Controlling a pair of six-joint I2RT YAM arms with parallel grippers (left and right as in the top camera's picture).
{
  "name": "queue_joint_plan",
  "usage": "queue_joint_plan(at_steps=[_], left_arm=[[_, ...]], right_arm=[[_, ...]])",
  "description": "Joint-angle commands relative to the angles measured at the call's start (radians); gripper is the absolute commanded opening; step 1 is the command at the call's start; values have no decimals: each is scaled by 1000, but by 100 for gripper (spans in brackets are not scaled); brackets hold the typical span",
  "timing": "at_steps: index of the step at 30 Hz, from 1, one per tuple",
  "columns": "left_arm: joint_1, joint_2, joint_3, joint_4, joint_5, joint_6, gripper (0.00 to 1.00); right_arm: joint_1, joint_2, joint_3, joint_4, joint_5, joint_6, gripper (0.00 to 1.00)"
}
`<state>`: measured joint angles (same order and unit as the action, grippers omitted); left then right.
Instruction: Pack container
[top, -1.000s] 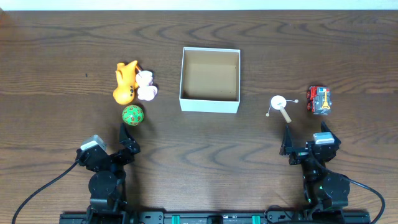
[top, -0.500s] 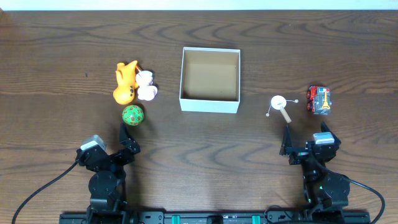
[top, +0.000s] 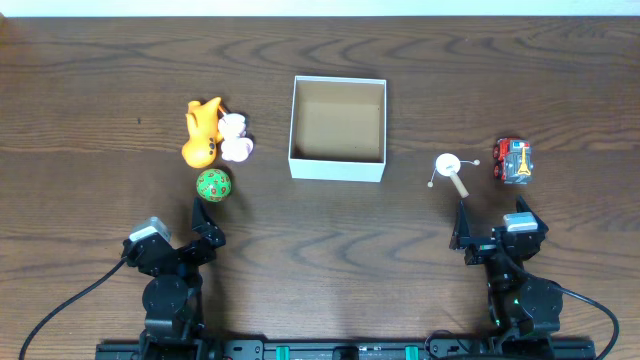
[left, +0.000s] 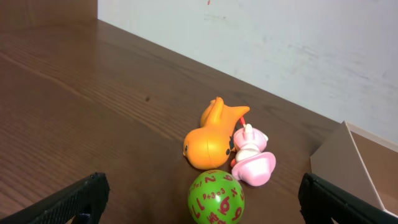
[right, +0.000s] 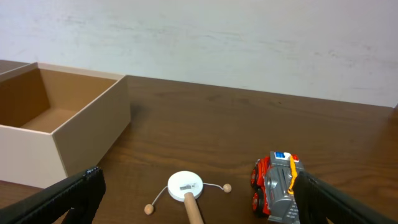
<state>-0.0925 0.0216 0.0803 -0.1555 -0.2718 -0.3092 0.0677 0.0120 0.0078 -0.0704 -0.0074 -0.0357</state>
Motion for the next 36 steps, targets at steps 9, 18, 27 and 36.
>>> queue_joint_plan(at_steps=[9,18,27,36], left_arm=[[4,4,-29,-6,1,20,98],[5,4,-29,-6,1,20,98],[5,4,-29,-6,1,20,98],[5,4,-29,-6,1,20,98]], right_arm=[[-9,-6,-2,-4,3,13,99],[-9,-6,-2,-4,3,13,99],[-9,-6,-2,-4,5,13,99],[-10,-6,-1,48,19,124,99]])
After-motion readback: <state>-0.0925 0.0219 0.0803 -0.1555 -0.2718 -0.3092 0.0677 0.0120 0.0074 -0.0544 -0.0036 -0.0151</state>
